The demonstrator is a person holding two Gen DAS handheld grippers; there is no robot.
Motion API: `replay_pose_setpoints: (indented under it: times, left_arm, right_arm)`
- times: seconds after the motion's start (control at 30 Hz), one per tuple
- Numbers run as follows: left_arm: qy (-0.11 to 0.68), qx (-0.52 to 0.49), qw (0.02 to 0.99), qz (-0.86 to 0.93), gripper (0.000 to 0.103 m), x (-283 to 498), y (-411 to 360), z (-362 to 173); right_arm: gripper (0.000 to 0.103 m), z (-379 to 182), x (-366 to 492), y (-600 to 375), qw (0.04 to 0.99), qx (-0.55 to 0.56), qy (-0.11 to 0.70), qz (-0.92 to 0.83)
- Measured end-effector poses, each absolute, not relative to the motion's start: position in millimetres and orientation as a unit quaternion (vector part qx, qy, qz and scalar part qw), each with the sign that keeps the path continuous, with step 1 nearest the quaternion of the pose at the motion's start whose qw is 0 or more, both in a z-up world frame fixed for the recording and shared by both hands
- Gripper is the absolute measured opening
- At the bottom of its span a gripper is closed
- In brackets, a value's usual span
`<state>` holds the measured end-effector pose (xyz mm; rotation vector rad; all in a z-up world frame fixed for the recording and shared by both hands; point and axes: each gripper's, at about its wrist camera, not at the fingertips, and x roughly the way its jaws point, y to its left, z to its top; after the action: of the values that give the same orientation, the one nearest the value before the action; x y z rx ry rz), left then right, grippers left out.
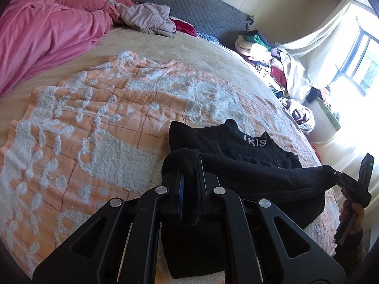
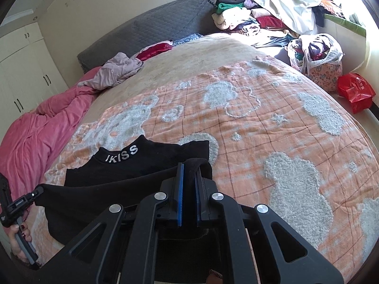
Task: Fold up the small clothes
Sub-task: 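Lay the folded hem on the body and open both tools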
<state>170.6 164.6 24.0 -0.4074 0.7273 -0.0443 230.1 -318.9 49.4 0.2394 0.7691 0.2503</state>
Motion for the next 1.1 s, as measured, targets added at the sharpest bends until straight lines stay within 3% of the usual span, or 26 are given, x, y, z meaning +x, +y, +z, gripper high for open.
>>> replay_pose_setpoints:
  times: [0.3,0.33,0.4,0.43,0.57,0.8,1.1]
  left_arm:
    - [0.361,-0.187,0.913,-0.011,0.003,180,160,12]
    - [0.361,-0.186,0.914,-0.009,0.003,180,159,12]
    - [0.358,-0.183,0.916,-0.009,0.003,177,156,14]
    - [0.356,-0.181,0.917,-0.01,0.005,176,155,17]
    - [0.341,-0.168,0.925,-0.004,0.019,168,151,30]
    - [0.325,-0.146,0.934,-0.033,0.019,146,130,53]
    - [0.35,-0.106,0.927,-0.083,0.021,139,90,49]
  right_arm:
    - [0.01,33,238,-322,0.907,0.118,0.387,0.113]
    - [0.012,33,238,-322,0.908,0.117,0.387,0.112]
    - [0.03,36,236,-323,0.911,0.113,0.383,0.103]
    - [0.031,37,234,-325,0.913,0.114,0.38,0.1]
    - [0.031,49,223,-331,0.92,0.114,0.361,0.096]
    - [0.031,78,188,-321,0.942,0.075,0.307,0.113]
    - [0.031,81,158,-261,0.928,-0.006,0.309,0.209]
